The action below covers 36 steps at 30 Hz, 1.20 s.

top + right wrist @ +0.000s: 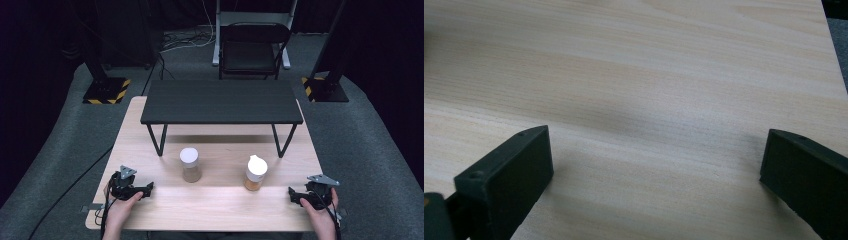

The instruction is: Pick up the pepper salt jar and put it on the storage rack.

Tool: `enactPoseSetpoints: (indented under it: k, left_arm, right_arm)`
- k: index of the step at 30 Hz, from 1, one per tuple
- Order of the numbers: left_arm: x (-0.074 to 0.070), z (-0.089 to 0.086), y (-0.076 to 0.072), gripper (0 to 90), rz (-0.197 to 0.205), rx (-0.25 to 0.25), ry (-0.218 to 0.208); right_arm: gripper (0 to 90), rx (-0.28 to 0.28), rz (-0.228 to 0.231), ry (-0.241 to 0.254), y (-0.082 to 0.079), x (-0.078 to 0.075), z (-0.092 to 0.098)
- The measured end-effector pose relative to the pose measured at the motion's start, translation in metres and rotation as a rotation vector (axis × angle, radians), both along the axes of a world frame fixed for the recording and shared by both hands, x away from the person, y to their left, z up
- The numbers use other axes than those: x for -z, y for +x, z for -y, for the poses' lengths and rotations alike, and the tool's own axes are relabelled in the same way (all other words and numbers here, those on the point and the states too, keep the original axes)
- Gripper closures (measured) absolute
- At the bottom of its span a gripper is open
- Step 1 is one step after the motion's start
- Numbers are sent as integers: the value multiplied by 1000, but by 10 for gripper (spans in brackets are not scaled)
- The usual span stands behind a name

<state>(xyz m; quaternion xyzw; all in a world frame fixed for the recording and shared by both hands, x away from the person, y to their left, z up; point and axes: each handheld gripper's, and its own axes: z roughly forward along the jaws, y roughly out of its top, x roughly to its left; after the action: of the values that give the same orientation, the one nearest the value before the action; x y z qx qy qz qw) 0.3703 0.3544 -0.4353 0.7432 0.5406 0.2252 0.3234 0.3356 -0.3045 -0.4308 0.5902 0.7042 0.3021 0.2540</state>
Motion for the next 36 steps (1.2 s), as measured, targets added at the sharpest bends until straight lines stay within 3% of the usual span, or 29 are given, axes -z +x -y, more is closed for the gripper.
enactPoseSetpoints:
  k: [3,9,14,24,29,36]
  left_arm:
    - [-1,-2,-2,32,8,-12,-6]
    - [-11,-10,-11,32,56,-3,-69]
    - [-19,-12,-16,32,86,7,-92]
    - [-37,-1,-24,44,119,65,-100]
    - [-49,1,-24,52,130,99,-136]
    - [-67,13,-20,51,141,142,-112]
  right_arm:
    - [0,0,0,0,0,0,0]
    - [0,0,0,0,0,0,0]
    - [0,0,1,0,0,0,0]
    - [0,1,0,1,0,0,0]
    - [0,1,0,1,0,0,0]
    - [0,4,1,0,1,0,-1]
